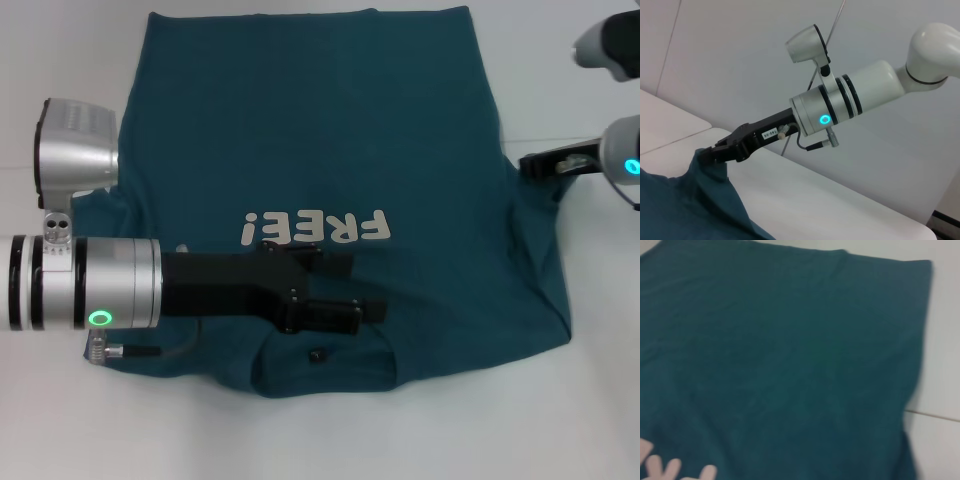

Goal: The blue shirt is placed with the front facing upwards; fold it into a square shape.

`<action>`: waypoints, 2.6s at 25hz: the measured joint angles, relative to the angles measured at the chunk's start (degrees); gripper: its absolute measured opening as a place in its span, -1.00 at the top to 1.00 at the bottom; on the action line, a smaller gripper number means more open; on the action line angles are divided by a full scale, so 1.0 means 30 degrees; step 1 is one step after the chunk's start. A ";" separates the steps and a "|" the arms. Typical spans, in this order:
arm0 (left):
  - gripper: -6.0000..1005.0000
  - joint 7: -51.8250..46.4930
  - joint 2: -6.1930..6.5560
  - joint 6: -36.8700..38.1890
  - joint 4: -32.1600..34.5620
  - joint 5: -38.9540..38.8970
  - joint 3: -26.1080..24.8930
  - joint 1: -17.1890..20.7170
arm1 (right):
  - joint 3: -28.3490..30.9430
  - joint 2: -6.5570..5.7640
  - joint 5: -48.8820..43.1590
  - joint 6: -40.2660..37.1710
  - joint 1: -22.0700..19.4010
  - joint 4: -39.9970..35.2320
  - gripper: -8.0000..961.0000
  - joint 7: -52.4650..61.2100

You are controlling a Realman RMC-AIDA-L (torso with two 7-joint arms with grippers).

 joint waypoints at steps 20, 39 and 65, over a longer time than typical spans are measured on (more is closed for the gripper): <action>-0.74 0.0148 0.0044 0.0006 -0.0002 0.0002 -0.0030 0.0085 | -0.2943 0.0065 0.1517 0.0122 0.0957 0.1452 0.94 -0.0047; -0.74 0.0204 0.0039 -0.0026 0.0078 0.0022 -0.0030 0.0085 | -0.4183 0.0136 0.2311 0.0266 0.1798 0.2840 0.85 -0.0160; -0.74 0.0236 -0.0124 -0.0026 0.0108 -0.0055 -0.0029 0.0261 | -0.4200 0.0063 0.6153 0.2382 0.1588 0.3008 -0.41 -0.2360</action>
